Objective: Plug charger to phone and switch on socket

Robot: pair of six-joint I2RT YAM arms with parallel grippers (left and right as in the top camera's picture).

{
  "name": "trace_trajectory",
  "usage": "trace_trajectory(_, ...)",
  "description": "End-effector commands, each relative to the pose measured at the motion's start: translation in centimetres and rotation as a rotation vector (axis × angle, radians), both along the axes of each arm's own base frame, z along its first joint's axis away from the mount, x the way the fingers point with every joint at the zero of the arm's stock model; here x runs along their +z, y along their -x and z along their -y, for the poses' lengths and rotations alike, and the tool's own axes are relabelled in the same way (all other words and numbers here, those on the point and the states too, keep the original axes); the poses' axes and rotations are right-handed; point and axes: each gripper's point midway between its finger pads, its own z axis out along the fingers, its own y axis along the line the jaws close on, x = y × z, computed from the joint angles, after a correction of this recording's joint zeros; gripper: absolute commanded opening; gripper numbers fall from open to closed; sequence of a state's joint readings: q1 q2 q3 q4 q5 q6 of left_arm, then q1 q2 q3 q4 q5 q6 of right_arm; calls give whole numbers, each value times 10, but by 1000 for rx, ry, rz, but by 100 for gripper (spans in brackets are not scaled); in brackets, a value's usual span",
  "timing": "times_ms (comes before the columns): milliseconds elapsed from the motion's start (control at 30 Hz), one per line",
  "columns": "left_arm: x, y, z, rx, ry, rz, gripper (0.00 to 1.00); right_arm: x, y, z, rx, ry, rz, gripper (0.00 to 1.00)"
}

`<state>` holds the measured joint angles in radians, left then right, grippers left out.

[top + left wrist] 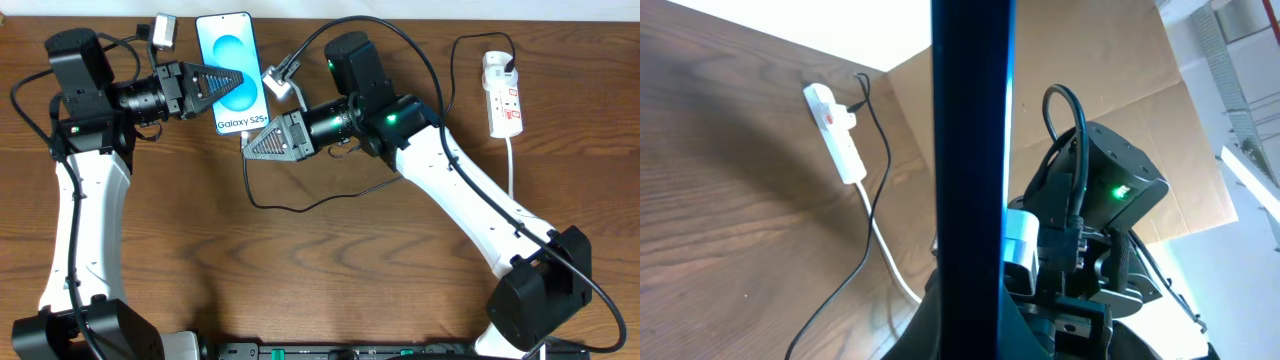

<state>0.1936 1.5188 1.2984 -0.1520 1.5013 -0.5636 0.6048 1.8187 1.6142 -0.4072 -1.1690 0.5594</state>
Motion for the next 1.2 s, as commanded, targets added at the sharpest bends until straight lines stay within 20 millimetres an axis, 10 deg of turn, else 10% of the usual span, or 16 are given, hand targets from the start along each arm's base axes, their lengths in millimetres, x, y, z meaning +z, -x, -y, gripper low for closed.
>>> trace_trajectory(0, 19, 13, 5, -70, 12, 78, 7, 1, -7, 5, -17, 0, 29, 2)
trace_trajectory(1167, 19, 13, 5, -70, 12, 81, 7, 11, -18, 0, -57, -32, 65, 1)
